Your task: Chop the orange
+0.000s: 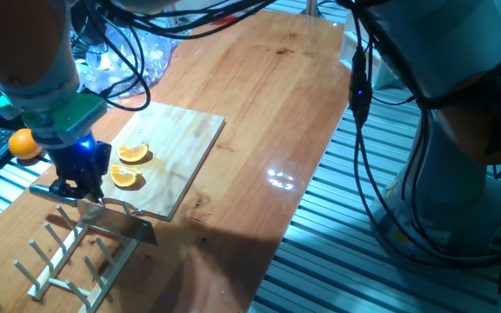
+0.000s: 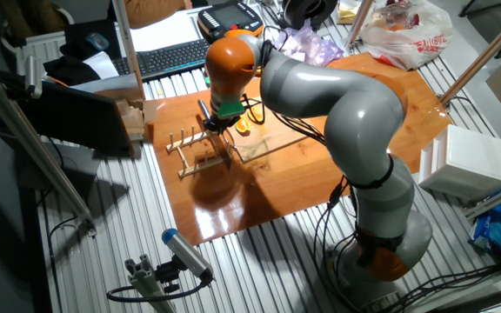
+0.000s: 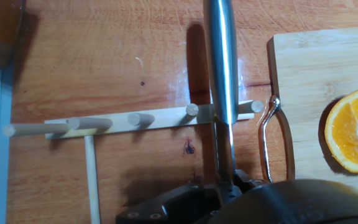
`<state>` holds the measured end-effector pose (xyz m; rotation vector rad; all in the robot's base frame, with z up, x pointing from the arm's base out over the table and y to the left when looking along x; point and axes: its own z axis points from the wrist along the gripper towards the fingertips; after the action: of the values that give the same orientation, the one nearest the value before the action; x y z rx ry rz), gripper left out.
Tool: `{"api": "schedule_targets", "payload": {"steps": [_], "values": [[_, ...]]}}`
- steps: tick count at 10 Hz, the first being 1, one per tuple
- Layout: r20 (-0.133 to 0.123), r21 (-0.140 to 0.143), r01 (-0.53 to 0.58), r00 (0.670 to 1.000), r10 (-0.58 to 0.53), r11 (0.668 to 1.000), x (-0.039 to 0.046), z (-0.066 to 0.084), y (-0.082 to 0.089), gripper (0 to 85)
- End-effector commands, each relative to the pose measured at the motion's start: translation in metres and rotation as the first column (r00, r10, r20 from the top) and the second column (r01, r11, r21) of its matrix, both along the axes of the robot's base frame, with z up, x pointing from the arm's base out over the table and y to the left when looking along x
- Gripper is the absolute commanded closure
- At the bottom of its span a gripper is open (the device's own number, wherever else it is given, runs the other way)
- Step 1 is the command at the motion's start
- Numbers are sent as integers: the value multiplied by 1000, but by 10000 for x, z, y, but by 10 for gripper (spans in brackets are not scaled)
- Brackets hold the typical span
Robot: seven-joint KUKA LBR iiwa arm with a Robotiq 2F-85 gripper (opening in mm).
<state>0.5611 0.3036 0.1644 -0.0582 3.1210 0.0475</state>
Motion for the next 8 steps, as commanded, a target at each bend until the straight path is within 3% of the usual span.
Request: {"api": "schedule_targets", "payload": {"steps": [1, 3, 5, 8], "values": [[-5, -9, -15, 1000, 15, 1000, -1, 39, -20, 850], [-4, -21, -49, 999, 49, 999, 14, 145, -83, 850], [14, -27, -85, 996, 86, 996, 63, 218, -176, 850], [17, -6, -138, 990, 139, 990, 262, 396, -425, 850]]}}
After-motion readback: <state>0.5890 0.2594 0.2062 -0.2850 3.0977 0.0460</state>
